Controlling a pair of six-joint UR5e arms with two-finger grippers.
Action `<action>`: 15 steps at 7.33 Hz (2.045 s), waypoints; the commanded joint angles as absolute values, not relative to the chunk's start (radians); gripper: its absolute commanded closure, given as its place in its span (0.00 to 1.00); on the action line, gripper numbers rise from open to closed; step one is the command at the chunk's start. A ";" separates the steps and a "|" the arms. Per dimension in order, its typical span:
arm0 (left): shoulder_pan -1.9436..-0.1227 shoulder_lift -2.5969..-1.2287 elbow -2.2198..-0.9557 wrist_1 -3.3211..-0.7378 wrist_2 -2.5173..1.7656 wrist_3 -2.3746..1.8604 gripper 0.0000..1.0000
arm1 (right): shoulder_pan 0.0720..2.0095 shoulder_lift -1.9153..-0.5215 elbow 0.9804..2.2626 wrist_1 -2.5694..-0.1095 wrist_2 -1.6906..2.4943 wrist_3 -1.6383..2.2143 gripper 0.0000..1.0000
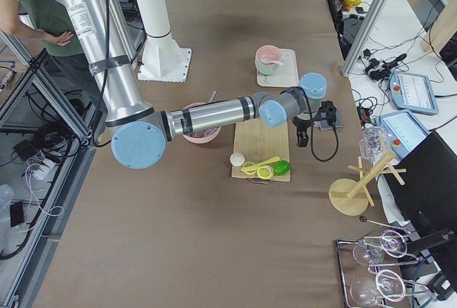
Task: Stack pink bowl on green and place spoon
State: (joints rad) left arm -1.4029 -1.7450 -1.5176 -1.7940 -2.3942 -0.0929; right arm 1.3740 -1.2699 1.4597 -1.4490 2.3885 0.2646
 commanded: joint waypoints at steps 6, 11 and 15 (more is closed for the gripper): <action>-1.528 -1.666 -1.503 -1.772 -2.365 -0.020 0.02 | 1.407 -1.393 1.466 -1.491 2.365 0.147 0.00; -1.529 -1.684 -1.525 -1.773 -2.364 -0.020 0.02 | 1.439 -1.393 1.489 -1.491 2.401 0.146 0.00; -1.529 -1.689 -1.528 -1.775 -2.365 -0.018 0.02 | 1.468 -1.483 1.643 -1.491 2.385 0.141 0.00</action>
State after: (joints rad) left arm -1.5294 -1.6885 -1.5282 -1.7745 -2.3648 -0.0196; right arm 1.4605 -1.4299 1.5502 -1.4898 2.3897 0.1357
